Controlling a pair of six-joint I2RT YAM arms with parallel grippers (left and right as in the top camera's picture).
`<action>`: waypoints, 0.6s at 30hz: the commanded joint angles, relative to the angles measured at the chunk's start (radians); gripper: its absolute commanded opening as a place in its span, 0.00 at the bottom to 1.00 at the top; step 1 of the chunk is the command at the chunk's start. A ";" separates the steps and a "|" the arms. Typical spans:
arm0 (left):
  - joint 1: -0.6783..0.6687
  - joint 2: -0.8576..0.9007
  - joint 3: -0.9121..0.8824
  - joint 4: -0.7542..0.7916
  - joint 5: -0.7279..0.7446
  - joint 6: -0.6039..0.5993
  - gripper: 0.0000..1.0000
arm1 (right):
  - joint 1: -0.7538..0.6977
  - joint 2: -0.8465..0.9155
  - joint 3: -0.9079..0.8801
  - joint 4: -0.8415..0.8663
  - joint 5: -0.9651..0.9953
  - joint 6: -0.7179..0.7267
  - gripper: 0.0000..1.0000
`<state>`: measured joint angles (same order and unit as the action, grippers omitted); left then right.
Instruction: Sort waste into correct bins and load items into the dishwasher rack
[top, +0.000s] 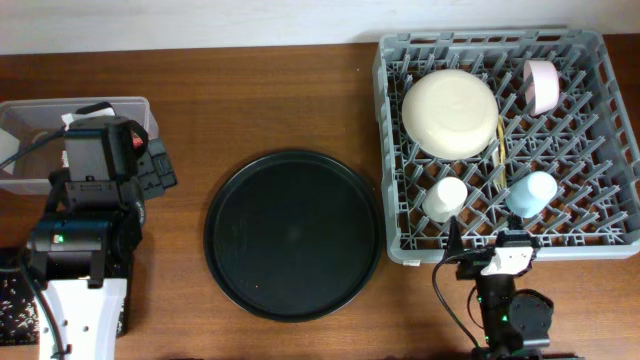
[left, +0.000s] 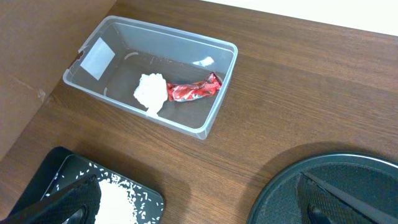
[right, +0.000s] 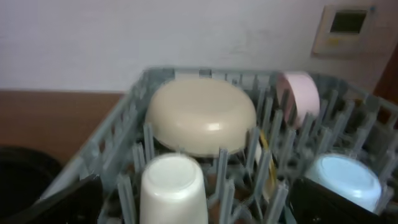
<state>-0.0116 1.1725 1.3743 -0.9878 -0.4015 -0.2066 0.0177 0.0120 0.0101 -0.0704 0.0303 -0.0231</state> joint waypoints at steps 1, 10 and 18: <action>0.003 -0.007 0.003 -0.002 -0.014 -0.010 0.99 | 0.009 -0.008 -0.005 -0.008 0.030 0.002 0.98; 0.003 -0.007 0.003 -0.002 -0.014 -0.010 0.99 | 0.008 -0.007 -0.005 -0.006 0.027 0.003 0.98; 0.003 -0.007 0.003 -0.002 -0.014 -0.010 0.99 | 0.008 -0.006 -0.005 -0.006 0.028 0.002 0.98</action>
<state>-0.0116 1.1725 1.3743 -0.9878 -0.4015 -0.2066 0.0177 0.0120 0.0101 -0.0704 0.0376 -0.0235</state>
